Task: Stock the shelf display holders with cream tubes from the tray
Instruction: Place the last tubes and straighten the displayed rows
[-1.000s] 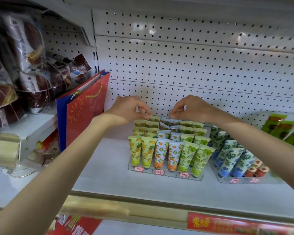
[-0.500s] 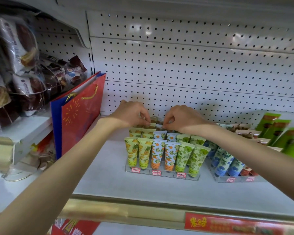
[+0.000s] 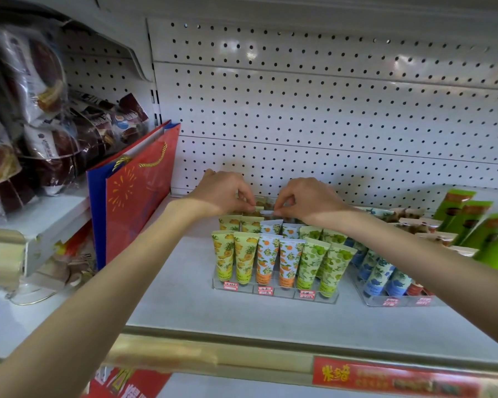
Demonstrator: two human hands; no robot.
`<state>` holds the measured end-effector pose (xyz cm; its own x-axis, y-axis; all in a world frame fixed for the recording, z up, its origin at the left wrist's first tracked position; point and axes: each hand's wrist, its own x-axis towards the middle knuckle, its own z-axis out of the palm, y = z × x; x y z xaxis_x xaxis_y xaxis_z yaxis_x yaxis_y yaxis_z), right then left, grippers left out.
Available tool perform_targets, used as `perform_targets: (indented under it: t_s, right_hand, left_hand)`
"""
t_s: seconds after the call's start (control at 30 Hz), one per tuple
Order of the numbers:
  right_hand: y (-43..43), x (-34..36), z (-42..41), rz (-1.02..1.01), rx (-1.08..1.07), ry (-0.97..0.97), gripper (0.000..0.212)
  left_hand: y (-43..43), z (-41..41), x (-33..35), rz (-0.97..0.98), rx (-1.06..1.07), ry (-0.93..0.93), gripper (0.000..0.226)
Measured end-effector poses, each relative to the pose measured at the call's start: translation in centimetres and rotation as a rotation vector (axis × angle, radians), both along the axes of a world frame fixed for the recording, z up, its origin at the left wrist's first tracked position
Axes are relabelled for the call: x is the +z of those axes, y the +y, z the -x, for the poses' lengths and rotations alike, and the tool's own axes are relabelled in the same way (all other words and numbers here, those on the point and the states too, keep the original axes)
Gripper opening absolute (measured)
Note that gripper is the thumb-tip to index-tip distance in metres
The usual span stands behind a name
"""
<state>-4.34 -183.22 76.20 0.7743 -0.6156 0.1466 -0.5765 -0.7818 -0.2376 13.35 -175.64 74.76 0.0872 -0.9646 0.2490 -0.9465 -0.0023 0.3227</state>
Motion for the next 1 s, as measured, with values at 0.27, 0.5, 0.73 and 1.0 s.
perform_targets:
  t_s: [0.27, 0.5, 0.73, 1.0]
  right_hand:
    - [-1.3, 1.3, 0.9, -0.113, 0.013, -0.072, 0.015]
    - [-1.8, 1.2, 1.6, -0.089, 0.037, 0.016, 0.011]
    - [-1.4, 1.4, 1.9, -0.097, 0.010, -0.040, 0.012]
    - [1.5, 1.7, 4.0, -0.222, 0.081, -0.010, 0.013]
  left_hand:
    - [0.3, 0.1, 0.5, 0.055, -0.022, 0.035, 0.011]
    - [-0.6, 1.8, 1.4, 0.034, -0.082, -0.030, 0.010]
    - [0.1, 2.6, 1.5, 0.032, -0.076, -0.008, 0.010]
    - [3.9, 3.4, 0.9, 0.039, -0.111, 0.092, 0.016]
